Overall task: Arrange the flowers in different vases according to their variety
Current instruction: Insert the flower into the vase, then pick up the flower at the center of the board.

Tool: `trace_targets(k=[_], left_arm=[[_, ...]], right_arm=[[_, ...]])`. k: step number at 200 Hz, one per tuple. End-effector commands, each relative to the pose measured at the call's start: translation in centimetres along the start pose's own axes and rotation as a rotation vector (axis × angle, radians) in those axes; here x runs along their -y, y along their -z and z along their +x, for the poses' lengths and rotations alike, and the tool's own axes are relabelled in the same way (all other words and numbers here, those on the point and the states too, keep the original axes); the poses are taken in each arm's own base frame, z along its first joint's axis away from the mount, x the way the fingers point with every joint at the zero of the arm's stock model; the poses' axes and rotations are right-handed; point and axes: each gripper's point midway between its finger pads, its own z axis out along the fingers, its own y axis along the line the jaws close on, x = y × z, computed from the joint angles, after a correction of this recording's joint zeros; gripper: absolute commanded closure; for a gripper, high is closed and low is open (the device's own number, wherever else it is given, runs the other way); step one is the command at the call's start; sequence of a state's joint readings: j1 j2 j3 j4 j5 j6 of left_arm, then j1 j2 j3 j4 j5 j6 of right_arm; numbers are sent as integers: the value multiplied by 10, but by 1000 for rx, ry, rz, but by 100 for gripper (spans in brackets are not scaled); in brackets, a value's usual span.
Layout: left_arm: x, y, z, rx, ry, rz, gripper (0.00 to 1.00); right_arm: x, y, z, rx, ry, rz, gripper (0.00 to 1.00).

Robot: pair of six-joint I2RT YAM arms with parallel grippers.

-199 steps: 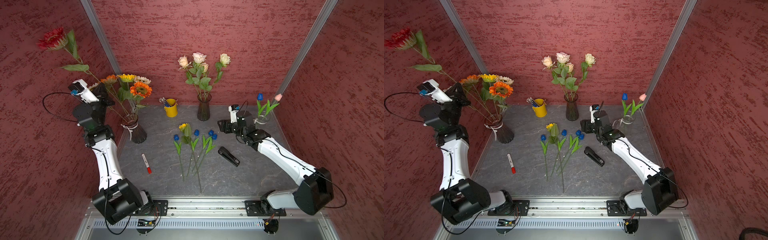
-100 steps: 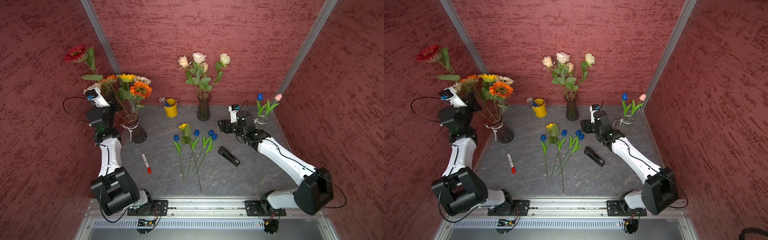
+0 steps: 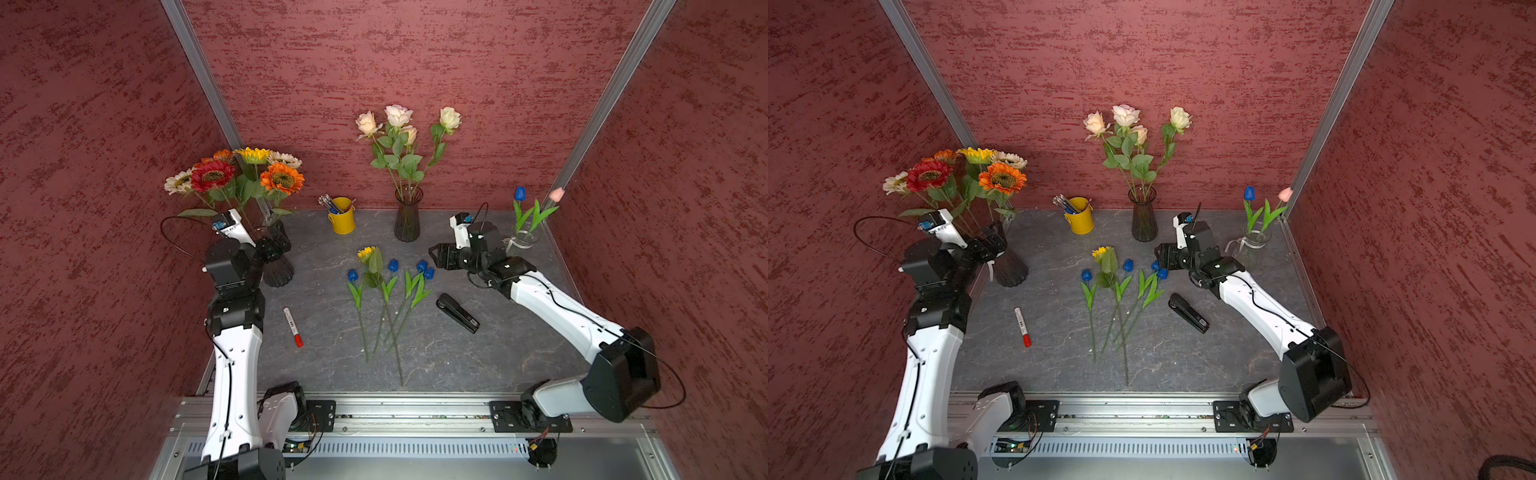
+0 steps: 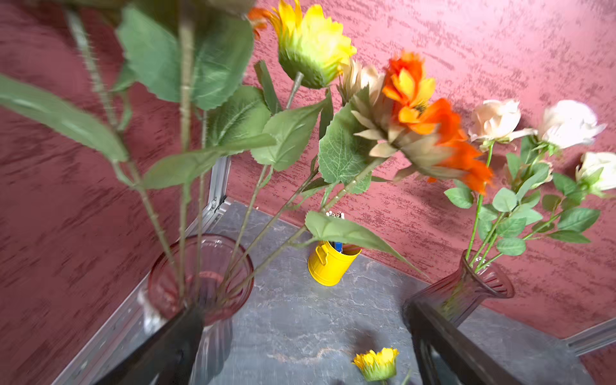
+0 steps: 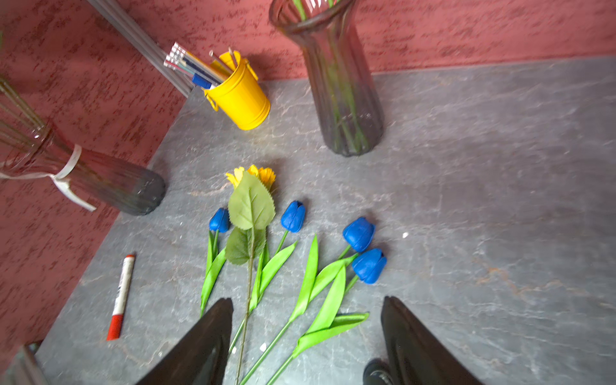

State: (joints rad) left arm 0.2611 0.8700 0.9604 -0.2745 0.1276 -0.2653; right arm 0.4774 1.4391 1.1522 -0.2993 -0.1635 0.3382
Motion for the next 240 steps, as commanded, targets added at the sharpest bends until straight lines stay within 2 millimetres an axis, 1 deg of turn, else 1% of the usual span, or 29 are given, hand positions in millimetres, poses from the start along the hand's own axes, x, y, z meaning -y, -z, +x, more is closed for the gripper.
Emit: trace_targets(k=[1,6,8,12,34,42,51,70,85,103,131,145,159,172,196,205,212,217,222,227,231,240], left_arm=[[-18,19,58,-180,65,-96,0],[-17,23,62,-186,75,-93,0],[-16,25,64,-187,80,-91,0],[-15,29,67,-193,90,-88,0],[-7,42,92,-260,135,-64,0],[-4,45,103,-292,141,-57,0],[1,48,116,-332,146,-45,0],[13,52,146,-419,174,-8,0],[25,54,171,-505,195,26,1],[43,54,209,-653,205,52,4],[71,54,272,-943,191,74,4],[83,52,295,-1037,175,83,5],[94,47,307,-1087,175,108,6],[103,40,310,-1095,165,130,9],[115,26,316,-1122,142,129,14],[120,21,321,-1138,136,132,20],[124,17,324,-1147,127,135,27],[128,14,326,-1149,121,139,34],[130,11,329,-1151,114,144,42],[133,9,331,-1154,112,149,48],[135,7,333,-1158,109,150,50],[137,4,338,-1164,105,145,51]], right_arm=[[-21,-5,26,-95,-20,-83,26],[-27,-6,31,-110,-16,-97,27],[-26,-12,39,-134,-19,-93,26],[-29,-17,46,-155,-16,-99,27],[-46,-32,80,-245,6,-118,27],[-48,-36,89,-264,0,-120,28],[-48,-38,94,-271,-17,-123,28],[-44,-38,97,-267,-35,-106,27],[-40,-36,94,-261,-25,-74,27],[-34,-35,91,-258,-15,-44,26],[-23,-34,86,-270,-47,-25,25],[-14,-33,85,-276,-61,-3,26],[-7,-30,82,-271,-71,12,25],[-2,-26,78,-257,-75,19,25],[7,-17,74,-237,-83,37,25],[10,-14,73,-231,-87,43,25],[12,-12,72,-226,-90,47,25],[14,-10,71,-222,-93,50,25],[15,-10,72,-223,-94,52,25],[18,-11,73,-225,-98,57,25],[16,-4,67,-204,-97,52,25],[17,-1,66,-197,-99,53,25]])
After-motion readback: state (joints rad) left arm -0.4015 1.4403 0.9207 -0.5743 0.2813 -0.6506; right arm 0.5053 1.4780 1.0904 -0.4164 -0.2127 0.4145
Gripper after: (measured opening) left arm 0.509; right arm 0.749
